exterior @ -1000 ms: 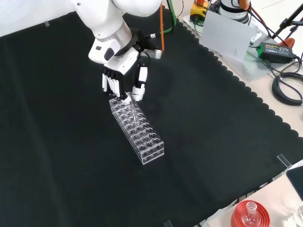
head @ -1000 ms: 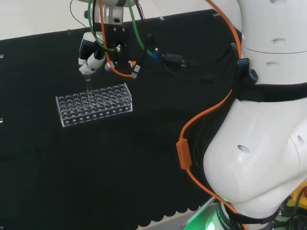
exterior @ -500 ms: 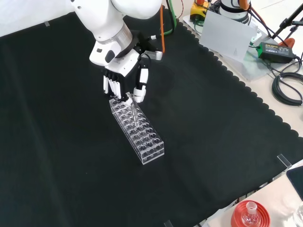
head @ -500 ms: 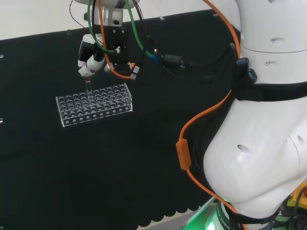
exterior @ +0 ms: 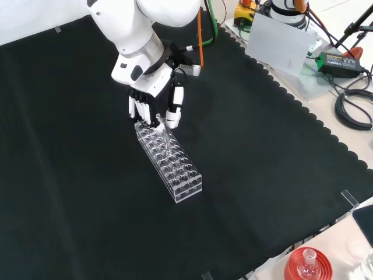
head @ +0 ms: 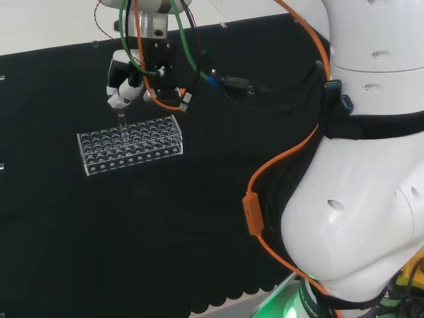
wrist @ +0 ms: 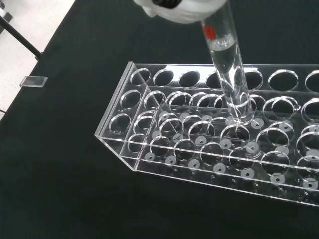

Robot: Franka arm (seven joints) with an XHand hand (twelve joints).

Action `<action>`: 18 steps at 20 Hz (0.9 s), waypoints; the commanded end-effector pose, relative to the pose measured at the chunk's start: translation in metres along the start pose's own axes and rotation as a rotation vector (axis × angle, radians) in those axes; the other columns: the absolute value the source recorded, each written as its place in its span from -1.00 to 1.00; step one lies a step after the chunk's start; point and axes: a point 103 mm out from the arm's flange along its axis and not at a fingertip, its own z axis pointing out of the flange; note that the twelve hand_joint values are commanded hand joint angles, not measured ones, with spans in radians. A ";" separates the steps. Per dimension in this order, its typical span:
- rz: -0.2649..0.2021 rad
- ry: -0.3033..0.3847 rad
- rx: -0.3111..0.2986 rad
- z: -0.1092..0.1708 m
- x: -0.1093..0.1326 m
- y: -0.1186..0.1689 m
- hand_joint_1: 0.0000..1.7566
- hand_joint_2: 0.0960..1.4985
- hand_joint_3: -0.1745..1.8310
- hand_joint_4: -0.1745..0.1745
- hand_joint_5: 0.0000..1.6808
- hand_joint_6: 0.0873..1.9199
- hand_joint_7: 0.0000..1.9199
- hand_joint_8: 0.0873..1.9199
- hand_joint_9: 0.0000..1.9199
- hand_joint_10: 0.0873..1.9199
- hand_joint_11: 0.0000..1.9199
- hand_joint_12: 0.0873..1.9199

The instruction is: Put the test tube back in the rack.

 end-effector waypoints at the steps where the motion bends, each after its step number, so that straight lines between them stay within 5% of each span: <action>1: -0.005 0.008 -0.009 0.009 -0.003 -0.002 0.61 0.39 -1.00 -1.00 0.42 -0.39 0.38 -0.30 0.24 -0.59 -0.18 0.22; 18: -0.019 0.012 0.015 0.030 -0.010 0.002 0.61 0.39 -1.00 -1.00 0.42 -0.39 0.38 -0.30 0.24 -0.59 -0.18 0.22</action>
